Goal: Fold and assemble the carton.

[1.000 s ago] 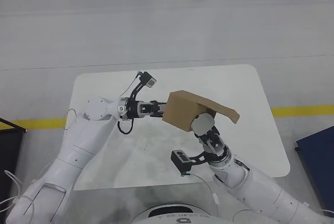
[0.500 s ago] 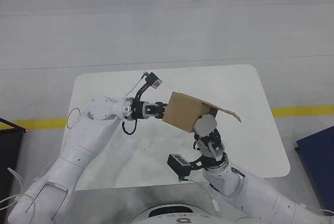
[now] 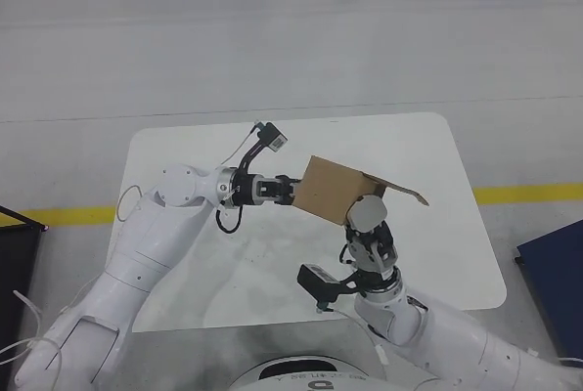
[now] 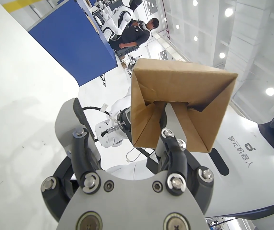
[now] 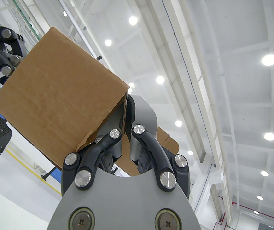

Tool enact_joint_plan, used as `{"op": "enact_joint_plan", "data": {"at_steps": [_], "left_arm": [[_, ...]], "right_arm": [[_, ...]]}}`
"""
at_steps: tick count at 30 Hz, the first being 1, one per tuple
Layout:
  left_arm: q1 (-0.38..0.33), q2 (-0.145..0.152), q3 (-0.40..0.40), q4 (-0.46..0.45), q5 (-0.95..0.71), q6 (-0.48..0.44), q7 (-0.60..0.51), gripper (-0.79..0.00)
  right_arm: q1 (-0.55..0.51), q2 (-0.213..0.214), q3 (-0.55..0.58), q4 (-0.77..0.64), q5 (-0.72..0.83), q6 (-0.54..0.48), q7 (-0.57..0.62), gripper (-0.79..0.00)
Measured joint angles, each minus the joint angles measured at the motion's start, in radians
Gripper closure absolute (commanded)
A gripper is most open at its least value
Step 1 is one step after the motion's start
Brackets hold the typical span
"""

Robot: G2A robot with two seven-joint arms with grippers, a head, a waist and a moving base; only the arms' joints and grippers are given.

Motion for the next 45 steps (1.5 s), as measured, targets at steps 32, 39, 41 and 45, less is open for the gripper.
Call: {"op": "enact_joint_plan", "data": {"at_steps": [32, 39, 41, 45], "left_arm": [[0.228, 0.104, -0.465, 0.053, -0.081, -0.073, -0.004, -0.736], [0.275, 0.112, -0.510, 0.002, -0.102, -0.075, 0.017, -0.785], [0.280, 0.112, -0.508, -0.004, -0.103, -0.075, 0.023, -0.785], [0.280, 0.111, -0.508, -0.004, -0.103, -0.075, 0.023, -0.785]], "right_arm": [[-0.034, 0.133, 0.015, 0.057, 0.000, -0.177, -0.146, 0.000], [-0.198, 0.210, 0.162, -0.165, 0.000, -0.511, -0.240, 0.000], [-0.271, 0.224, 0.211, -0.193, 0.000, -0.550, -0.245, 0.000], [-0.379, 0.244, 0.301, -0.236, 0.000, -0.531, -0.279, 0.000]]}}
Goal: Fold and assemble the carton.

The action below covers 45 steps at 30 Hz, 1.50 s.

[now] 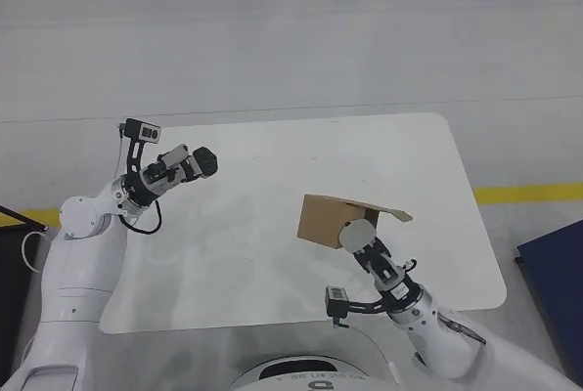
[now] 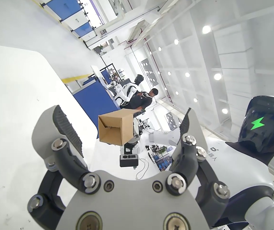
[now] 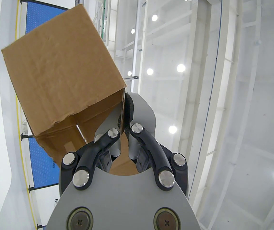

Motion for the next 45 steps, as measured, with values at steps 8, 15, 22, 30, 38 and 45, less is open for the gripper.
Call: {"op": "enact_joint_plan", "data": {"at_steps": [8, 15, 22, 30, 38, 45], "left_arm": [[0.000, 0.000, 0.000, 0.000, 0.000, 0.000, 0.000, -0.785], [0.000, 0.000, 0.000, 0.000, 0.000, 0.000, 0.000, -0.785], [0.000, 0.000, 0.000, 0.000, 0.000, 0.000, 0.000, -0.785], [0.000, 0.000, 0.000, 0.000, 0.000, 0.000, 0.000, -0.785], [0.000, 0.000, 0.000, 0.000, 0.000, 0.000, 0.000, -0.785], [0.000, 0.000, 0.000, 0.000, 0.000, 0.000, 0.000, -0.785]], "right_arm": [[-0.022, 0.003, 0.025, -0.014, 0.000, -0.002, -0.003, 0.000], [-0.036, -0.017, -0.010, -0.027, 0.000, 0.056, 0.005, 0.000], [-0.004, -0.077, 0.011, -0.071, 0.000, -0.256, -0.119, 0.000], [0.002, -0.191, 0.253, -0.204, 0.000, -0.672, -0.348, 0.000], [-0.007, -0.327, 0.394, -0.219, 0.000, -0.822, -0.494, 0.000], [-0.006, -0.324, 0.393, -0.219, 0.000, -0.821, -0.492, 0.000]]}}
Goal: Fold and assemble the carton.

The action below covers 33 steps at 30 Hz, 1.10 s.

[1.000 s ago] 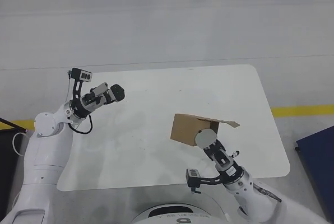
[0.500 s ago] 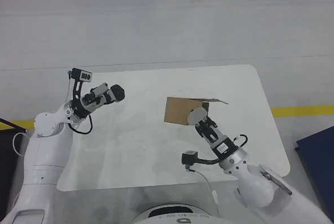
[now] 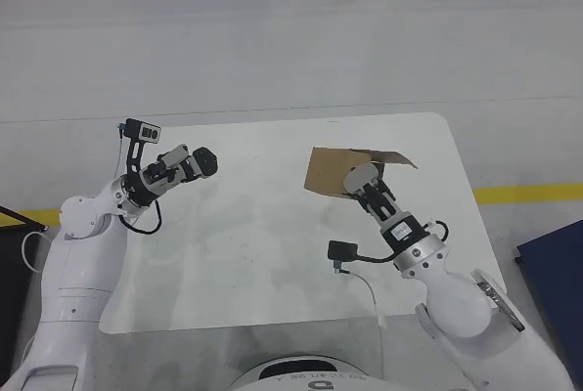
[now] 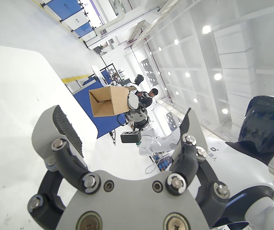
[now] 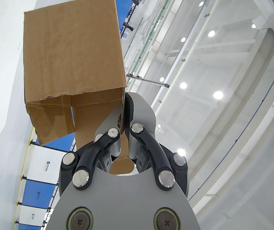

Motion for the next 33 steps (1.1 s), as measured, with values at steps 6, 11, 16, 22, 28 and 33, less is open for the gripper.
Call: {"op": "enact_joint_plan", "data": {"at_steps": [6, 11, 16, 22, 28, 33], "left_arm": [[0.000, 0.000, 0.000, 0.000, 0.000, 0.000, 0.000, -0.785], [0.000, 0.000, 0.000, 0.000, 0.000, 0.000, 0.000, -0.785], [0.000, 0.000, 0.000, 0.000, 0.000, 0.000, 0.000, -0.785], [0.000, 0.000, 0.000, 0.000, 0.000, 0.000, 0.000, -0.785], [0.000, 0.000, 0.000, 0.000, 0.000, 0.000, 0.000, -0.785], [0.000, 0.000, 0.000, 0.000, 0.000, 0.000, 0.000, -0.785]], "right_arm": [[-0.043, -0.025, 0.041, 0.111, 0.000, -0.091, -0.005, 0.000], [-0.060, -0.036, 0.135, 0.146, -0.011, -0.176, -0.154, 0.000], [-0.068, -0.032, 0.154, 0.129, -0.078, -0.177, -0.240, 0.000], [-0.035, -0.026, 0.125, 0.127, -0.248, -0.231, -0.378, 0.000], [0.037, -0.038, 0.108, 0.177, -0.272, -0.274, -0.418, 0.000], [0.076, -0.048, 0.101, 0.248, -0.258, -0.284, -0.455, 0.000]]}}
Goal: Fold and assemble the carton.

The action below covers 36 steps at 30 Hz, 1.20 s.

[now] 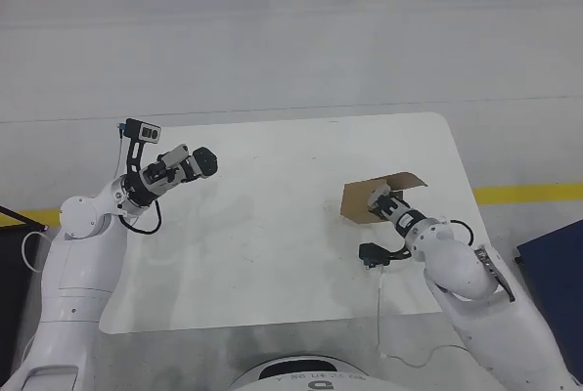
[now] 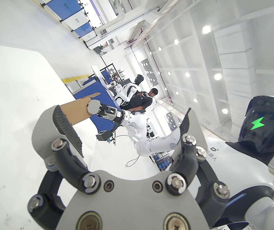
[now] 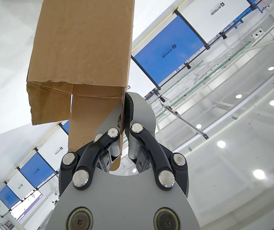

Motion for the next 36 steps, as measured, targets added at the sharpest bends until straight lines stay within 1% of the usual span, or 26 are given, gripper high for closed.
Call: {"op": "enact_joint_plan", "data": {"at_steps": [7, 12, 18, 19, 21, 25, 29, 31, 34, 36], "left_arm": [[0.000, 0.000, 0.000, 0.000, 0.000, 0.000, 0.000, -0.785], [0.000, 0.000, 0.000, 0.000, 0.000, 0.000, 0.000, -0.785], [0.000, 0.000, 0.000, 0.000, 0.000, 0.000, 0.000, -0.785], [0.000, 0.000, 0.000, 0.000, 0.000, 0.000, 0.000, -0.785], [0.000, 0.000, 0.000, 0.000, 0.000, 0.000, 0.000, -0.785], [0.000, 0.000, 0.000, 0.000, 0.000, 0.000, 0.000, -0.785], [0.000, 0.000, 0.000, 0.000, 0.000, 0.000, 0.000, -0.785], [0.000, 0.000, 0.000, 0.000, 0.000, 0.000, 0.000, -0.785], [0.000, 0.000, 0.000, 0.000, 0.000, 0.000, 0.000, -0.785], [0.000, 0.000, 0.000, 0.000, 0.000, 0.000, 0.000, -0.785]], "right_arm": [[0.019, -0.009, -0.026, 0.027, -0.049, 0.000, -0.036, 0.000], [0.026, -0.010, -0.052, 0.026, -0.134, -0.003, -0.084, 0.000], [0.049, -0.019, -0.085, 0.033, -0.185, -0.015, -0.118, 0.000], [0.053, -0.021, -0.092, 0.036, -0.192, -0.017, -0.123, -0.012], [0.064, -0.025, -0.109, 0.043, -0.206, -0.019, -0.134, -0.111], [0.083, -0.034, -0.130, 0.053, -0.218, -0.025, -0.146, -0.219], [0.097, -0.044, -0.125, 0.059, -0.204, -0.039, -0.143, -0.382], [0.100, -0.049, -0.112, 0.058, -0.176, -0.045, -0.135, -0.385], [0.093, -0.058, -0.078, 0.049, -0.097, -0.040, -0.113, -0.446], [0.080, -0.068, -0.036, 0.038, 0.011, -0.021, -0.086, -0.477]]}}
